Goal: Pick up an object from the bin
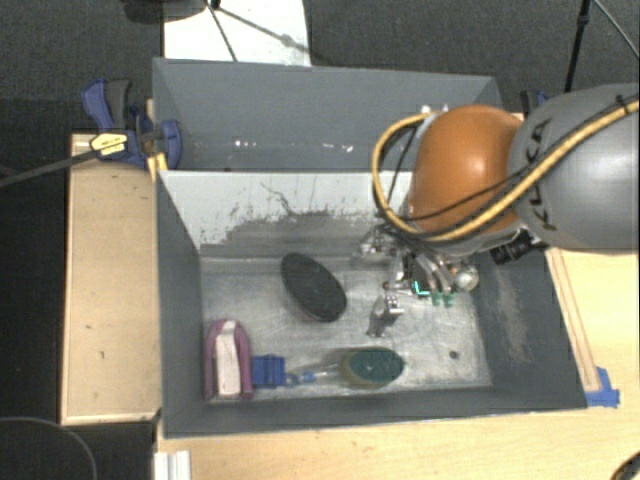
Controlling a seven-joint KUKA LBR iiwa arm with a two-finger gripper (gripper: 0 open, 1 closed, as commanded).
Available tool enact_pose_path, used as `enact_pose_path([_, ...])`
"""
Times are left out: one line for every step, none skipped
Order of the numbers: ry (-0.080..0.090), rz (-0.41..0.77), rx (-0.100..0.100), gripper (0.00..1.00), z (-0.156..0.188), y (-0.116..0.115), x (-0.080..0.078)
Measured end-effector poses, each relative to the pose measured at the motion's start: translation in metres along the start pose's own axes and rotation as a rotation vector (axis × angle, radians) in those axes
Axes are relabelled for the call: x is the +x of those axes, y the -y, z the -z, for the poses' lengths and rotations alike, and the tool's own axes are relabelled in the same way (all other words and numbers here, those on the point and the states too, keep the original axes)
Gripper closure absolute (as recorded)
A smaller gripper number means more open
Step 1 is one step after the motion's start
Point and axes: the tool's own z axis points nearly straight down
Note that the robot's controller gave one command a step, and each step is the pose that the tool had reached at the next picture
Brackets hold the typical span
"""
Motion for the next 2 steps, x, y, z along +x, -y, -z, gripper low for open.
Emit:
enact_pose_path([0.012, -0.232, -0.003, 0.00, -0.0997, -0.0764, -0.0007])
enact_pose_path([0.014, -0.237, -0.004, 1.00, -0.0975, -0.0749, -0.0018])
